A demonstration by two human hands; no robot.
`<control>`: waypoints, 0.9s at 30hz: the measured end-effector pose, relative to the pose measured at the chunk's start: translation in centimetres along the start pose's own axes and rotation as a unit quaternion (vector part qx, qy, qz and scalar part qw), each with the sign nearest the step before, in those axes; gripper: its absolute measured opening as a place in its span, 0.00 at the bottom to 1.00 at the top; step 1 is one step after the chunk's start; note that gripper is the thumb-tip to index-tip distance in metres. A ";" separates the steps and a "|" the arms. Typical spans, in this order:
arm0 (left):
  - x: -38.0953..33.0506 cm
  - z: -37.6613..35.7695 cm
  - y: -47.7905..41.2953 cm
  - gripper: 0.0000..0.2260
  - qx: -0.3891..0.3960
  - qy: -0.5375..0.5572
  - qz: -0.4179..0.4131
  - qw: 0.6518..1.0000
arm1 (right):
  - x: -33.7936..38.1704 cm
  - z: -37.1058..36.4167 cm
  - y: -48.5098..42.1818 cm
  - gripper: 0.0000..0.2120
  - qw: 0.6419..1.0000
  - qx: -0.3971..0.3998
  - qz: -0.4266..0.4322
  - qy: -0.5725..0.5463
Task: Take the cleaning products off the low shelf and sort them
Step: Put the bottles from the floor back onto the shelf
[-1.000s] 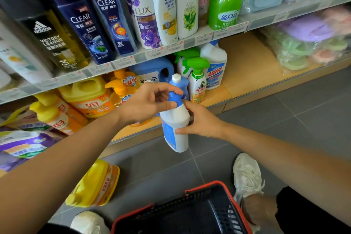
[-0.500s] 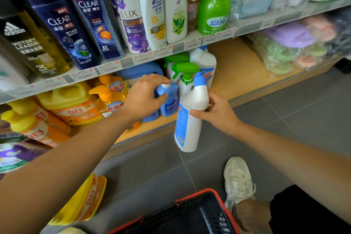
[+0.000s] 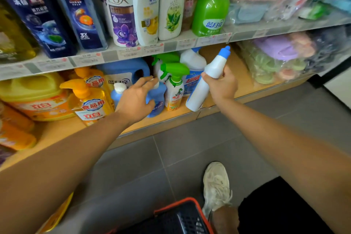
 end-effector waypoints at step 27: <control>1.0 -0.7 -0.6 0.39 0.098 0.059 0.004 0.993 | 0.9 -3.4 2.6 0.42 0.983 0.075 0.077 0.151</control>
Point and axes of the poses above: each hand's wrist, its own y-axis away from the middle knuckle, its own z-axis out of the back of the hand, x = y × z, the point moved 10 cm from there along -y, towards the middle knuckle, and after that the axes turned 12 degrees about z, right-handed, at the moved point
